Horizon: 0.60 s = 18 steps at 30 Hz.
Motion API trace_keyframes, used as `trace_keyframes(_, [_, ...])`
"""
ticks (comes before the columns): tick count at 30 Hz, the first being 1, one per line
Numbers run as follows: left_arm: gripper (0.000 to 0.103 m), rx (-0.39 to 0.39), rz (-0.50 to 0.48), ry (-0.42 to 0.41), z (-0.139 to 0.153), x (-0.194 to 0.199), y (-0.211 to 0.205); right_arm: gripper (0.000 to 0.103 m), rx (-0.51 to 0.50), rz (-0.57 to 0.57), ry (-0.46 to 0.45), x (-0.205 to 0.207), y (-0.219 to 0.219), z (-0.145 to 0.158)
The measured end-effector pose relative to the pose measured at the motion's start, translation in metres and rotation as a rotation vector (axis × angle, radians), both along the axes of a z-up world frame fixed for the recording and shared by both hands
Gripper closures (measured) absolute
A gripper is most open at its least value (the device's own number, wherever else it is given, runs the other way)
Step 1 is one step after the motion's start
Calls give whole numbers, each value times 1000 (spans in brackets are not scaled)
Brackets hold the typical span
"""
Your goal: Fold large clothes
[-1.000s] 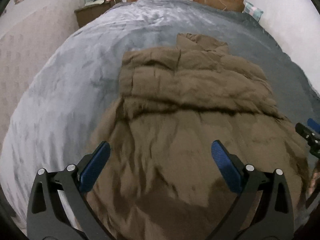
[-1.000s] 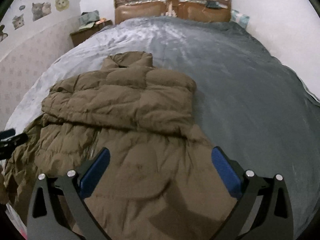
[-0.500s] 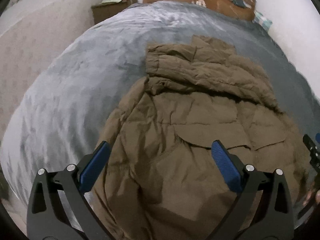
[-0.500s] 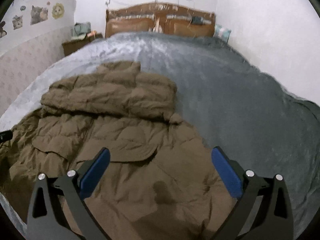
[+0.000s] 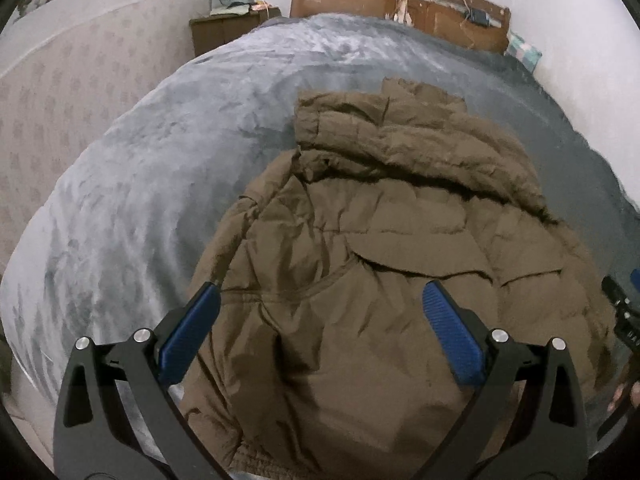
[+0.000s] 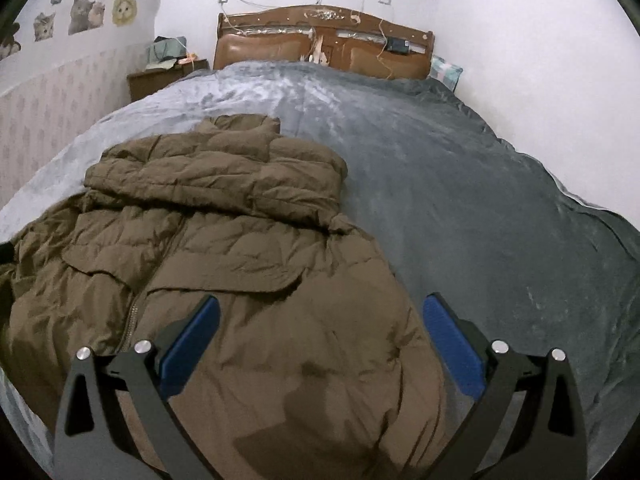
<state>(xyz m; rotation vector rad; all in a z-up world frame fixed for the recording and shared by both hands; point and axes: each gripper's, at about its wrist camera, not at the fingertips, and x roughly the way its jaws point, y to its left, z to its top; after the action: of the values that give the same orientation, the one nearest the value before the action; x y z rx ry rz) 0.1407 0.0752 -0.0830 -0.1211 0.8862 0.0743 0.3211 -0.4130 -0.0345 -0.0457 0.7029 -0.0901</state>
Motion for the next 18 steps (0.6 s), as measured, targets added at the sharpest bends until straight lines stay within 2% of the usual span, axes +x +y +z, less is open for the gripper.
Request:
trace_keyframes(5, [3,29,11,-23,6,-9,6,2,34,-1,12,-1,0,-3])
trace_keyframes(12, [3,25,25,-55,13,-22,10,2,-8,23,-34,-21,2,0])
trace_keyframes(15, [3,4,11,-63,17,-24,8,2,18,11,-52,-26,-8,1])
trace_keyframes(18, [3,32,-1,-66,18,-25,4,2,86,-15,-65,-29,-21,-1])
